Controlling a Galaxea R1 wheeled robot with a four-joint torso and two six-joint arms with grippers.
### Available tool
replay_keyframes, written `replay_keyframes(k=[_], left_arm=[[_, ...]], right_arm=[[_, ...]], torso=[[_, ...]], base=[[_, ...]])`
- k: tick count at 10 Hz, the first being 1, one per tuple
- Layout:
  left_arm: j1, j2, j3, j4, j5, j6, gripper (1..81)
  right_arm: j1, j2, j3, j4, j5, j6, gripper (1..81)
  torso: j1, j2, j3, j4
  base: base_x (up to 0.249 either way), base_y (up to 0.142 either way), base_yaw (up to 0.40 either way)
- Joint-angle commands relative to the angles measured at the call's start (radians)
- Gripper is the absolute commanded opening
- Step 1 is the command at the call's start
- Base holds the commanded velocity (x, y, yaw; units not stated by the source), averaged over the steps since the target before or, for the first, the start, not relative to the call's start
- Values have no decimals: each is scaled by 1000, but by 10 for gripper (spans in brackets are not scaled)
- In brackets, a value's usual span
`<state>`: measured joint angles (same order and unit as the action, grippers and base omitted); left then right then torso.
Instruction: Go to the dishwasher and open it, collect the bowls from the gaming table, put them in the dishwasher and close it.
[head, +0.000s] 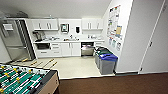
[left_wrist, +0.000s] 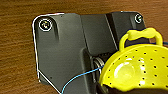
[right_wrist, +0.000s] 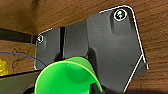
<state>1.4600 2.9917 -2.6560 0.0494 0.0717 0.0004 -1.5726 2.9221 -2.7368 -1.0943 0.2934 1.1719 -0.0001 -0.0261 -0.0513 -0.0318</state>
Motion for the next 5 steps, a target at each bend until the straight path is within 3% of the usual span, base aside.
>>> replay_keyframes(k=[1,5], left_arm=[[-57,-6,4,4,54,4,10],[-57,-8,4,4,54,6,10]], right_arm=[[42,-10,-1,-7,-22,-3,10],[47,-10,-1,-7,-23,-3,10]], torso=[[0,0,0,0],[0,0,0,0]], base=[[190,0,0],[190,0,0]])
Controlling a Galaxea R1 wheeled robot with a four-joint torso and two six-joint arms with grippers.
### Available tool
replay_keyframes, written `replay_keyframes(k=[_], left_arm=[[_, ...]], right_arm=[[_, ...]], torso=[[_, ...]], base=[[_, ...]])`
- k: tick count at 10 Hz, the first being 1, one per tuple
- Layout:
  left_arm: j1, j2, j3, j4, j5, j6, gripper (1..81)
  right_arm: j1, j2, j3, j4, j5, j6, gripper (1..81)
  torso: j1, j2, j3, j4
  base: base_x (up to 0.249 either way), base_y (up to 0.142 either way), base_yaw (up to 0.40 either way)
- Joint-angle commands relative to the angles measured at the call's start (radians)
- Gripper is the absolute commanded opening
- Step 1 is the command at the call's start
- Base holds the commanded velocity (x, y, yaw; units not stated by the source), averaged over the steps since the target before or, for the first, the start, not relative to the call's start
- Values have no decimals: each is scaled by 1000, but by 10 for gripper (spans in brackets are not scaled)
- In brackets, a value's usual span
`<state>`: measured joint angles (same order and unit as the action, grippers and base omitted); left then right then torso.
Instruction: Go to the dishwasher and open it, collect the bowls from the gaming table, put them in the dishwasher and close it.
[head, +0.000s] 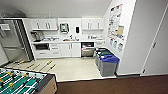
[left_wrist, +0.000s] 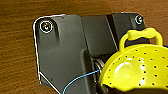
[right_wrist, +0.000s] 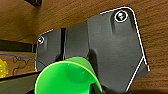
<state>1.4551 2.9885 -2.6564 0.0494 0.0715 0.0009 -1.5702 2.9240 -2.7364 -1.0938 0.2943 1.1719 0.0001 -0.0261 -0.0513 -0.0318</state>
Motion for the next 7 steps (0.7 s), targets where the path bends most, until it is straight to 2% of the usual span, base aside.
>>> replay_keyframes(k=[1,7], left_arm=[[-51,-5,4,4,54,5,10],[-52,-5,4,1,54,4,10]], right_arm=[[45,-12,-2,-8,-24,-3,10],[48,-10,-2,-8,-24,-3,10]], torso=[[0,0,0,0],[0,0,0,0]], base=[[190,0,0],[190,0,0]])
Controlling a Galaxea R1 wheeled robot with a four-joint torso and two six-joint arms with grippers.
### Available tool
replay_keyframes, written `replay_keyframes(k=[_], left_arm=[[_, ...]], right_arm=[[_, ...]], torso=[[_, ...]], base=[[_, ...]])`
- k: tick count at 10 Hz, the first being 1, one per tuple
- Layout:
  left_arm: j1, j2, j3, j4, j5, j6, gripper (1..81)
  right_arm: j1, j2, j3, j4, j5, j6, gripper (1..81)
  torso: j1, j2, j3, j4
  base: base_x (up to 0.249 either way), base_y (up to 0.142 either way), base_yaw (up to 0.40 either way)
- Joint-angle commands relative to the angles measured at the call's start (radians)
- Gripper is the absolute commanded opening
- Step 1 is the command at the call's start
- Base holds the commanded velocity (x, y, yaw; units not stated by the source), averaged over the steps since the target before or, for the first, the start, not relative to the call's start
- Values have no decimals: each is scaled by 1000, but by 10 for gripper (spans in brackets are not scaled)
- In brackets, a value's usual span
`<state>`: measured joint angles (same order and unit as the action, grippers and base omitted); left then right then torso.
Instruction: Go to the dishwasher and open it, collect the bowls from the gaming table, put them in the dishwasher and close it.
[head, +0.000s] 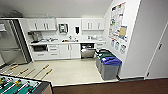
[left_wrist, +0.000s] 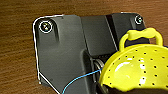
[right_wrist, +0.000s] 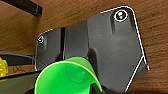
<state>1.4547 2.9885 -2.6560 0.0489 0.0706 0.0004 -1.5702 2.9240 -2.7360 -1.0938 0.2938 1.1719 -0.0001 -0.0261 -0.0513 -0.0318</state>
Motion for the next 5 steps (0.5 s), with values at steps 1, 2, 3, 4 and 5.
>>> replay_keyframes(k=[1,2,3,4,5], left_arm=[[-50,-5,4,2,55,4,10],[-52,-5,4,2,55,4,10],[-50,-5,4,2,55,4,10],[-52,-5,4,2,54,4,10],[-50,-5,4,2,54,4,10]], right_arm=[[46,-11,-4,-8,-24,-3,10],[46,-10,-4,-8,-24,-3,10],[46,-11,-4,-8,-24,-3,10],[48,-10,-4,-8,-24,-3,10],[48,-10,-4,-8,-24,-3,10]], torso=[[0,0,0,0],[0,0,0,0],[0,0,0,0],[0,0,0,0],[0,0,0,0]], base=[[191,0,0],[190,0,0],[190,0,0],[190,0,0],[191,0,0]])
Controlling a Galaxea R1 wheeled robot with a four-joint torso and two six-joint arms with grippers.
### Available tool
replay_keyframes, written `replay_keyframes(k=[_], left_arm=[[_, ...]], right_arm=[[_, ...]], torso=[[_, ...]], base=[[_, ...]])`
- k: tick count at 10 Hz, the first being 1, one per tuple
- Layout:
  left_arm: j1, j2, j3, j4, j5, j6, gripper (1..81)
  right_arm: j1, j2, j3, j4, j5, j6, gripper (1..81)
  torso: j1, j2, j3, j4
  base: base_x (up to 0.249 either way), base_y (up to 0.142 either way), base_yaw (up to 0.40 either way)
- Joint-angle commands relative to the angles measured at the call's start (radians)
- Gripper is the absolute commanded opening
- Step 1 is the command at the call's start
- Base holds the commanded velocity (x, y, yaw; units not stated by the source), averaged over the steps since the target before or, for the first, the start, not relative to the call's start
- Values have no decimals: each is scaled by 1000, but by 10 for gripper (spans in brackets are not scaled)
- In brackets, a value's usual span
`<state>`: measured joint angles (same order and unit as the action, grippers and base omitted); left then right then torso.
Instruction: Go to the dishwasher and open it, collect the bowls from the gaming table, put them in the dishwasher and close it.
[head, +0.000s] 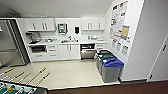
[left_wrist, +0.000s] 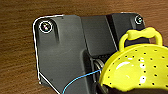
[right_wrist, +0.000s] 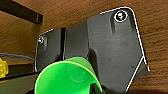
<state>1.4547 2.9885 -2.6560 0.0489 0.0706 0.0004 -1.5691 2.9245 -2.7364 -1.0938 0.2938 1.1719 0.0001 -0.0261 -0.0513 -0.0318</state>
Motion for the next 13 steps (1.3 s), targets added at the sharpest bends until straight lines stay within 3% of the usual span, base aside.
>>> replay_keyframes(k=[1,7,11,13], left_arm=[[-50,-3,4,2,55,4,10],[-58,-6,4,-4,52,1,10],[-63,-8,4,-69,34,1,10],[-63,-6,4,-72,23,1,10]], right_arm=[[46,-12,-3,-8,-24,-3,10],[48,-11,-3,-8,-24,-1,10],[51,-12,-6,-8,-24,0,10],[51,-14,-6,-8,-25,-1,10]], torso=[[0,0,0,0],[0,0,0,0],[0,0,0,0],[0,0,0,0]], base=[[190,0,0],[191,0,0],[191,0,0],[191,0,0]])
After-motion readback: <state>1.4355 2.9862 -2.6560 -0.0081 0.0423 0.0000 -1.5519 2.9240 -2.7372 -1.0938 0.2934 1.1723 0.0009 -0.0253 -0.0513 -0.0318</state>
